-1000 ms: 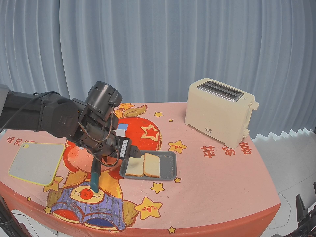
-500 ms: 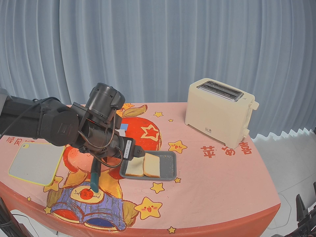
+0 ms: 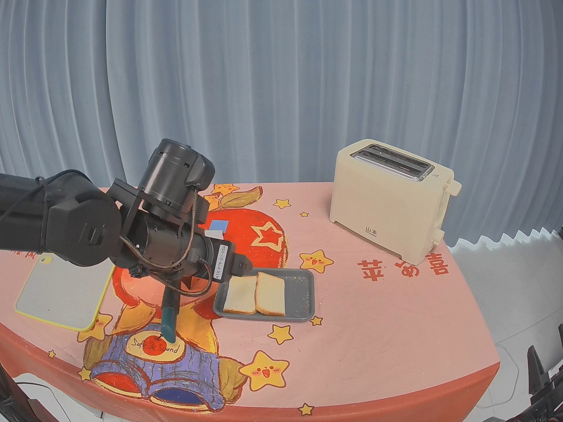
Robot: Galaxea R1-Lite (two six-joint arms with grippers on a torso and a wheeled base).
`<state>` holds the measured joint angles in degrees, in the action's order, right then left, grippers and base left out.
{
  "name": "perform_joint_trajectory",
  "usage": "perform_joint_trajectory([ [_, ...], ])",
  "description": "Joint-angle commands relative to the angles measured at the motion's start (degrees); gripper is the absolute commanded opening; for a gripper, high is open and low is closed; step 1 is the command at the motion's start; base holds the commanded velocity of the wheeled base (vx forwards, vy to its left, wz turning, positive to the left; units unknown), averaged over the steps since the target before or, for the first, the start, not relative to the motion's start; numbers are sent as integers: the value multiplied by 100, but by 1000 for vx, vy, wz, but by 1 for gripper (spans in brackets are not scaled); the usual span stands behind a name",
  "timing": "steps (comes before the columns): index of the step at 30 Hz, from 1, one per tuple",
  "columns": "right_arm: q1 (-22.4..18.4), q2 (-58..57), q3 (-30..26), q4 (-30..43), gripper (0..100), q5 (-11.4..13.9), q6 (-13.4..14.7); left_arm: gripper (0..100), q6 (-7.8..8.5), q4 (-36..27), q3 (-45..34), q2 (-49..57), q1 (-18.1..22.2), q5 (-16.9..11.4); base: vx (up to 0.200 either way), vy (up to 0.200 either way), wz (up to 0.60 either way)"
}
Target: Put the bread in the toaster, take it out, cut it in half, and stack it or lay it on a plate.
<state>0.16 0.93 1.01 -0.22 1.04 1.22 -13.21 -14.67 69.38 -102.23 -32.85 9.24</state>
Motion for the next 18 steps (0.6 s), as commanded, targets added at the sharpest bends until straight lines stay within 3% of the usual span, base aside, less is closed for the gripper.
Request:
perform_joint_trajectory([
  [1, 2, -93, -101, -4, 100, 2, 1, 100, 3, 175, -82, 54, -2, 183, 0, 0, 0],
  [8, 2, -93, -101, -4, 100, 2, 1, 100, 65, 544, -346, 186, -46, 412, 0, 0, 0],
  [18, 2, -93, -101, -4, 100, 2, 1, 100, 100, 561, -486, 467, -125, 447, 0, 0, 0],
])
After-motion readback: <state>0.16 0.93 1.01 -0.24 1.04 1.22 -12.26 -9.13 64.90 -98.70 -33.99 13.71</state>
